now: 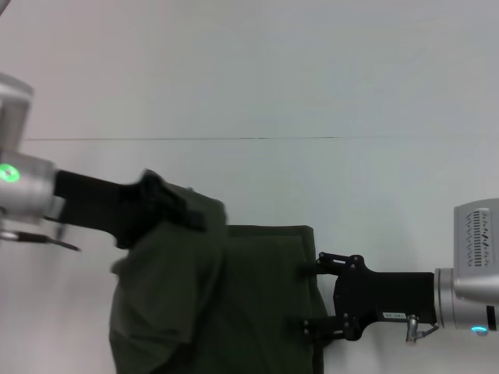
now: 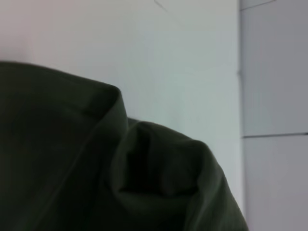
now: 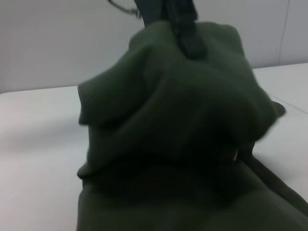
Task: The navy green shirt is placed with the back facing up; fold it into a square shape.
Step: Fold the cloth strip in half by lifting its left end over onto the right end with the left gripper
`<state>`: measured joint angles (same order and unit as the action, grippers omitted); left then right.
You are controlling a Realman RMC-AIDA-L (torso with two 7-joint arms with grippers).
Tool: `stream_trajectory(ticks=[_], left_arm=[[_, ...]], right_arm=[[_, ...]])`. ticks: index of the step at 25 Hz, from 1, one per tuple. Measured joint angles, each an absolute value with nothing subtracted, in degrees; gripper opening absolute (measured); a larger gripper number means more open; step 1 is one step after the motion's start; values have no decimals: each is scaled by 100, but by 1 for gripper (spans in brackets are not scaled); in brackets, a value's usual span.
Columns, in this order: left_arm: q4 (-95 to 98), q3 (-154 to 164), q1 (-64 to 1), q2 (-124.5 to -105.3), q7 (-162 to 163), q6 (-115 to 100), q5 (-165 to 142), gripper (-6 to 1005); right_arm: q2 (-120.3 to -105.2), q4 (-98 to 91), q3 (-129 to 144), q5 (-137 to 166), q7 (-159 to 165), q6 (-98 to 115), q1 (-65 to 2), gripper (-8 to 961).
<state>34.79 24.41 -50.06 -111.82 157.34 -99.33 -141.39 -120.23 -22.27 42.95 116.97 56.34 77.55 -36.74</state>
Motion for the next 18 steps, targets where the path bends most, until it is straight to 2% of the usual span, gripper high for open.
stream_trajectory(ticks=[7,15,18], left_arm=[[2788,2488,-4861,-11541,15464,-8981,-13957,151],[2816,2487,-4594,-11799,15013,-8464,-13750,158],[2766,2489,-4565,-11820,14770,-8458,-13554,181]], right_arm=[[-12023,-2270,4292,11693,5633,7765,-3622,905],[-12013,-2363,4296,11689,5683,7838,-3590,905],[-12006,-2526,4257,11689,5755,7921,-3443,905]])
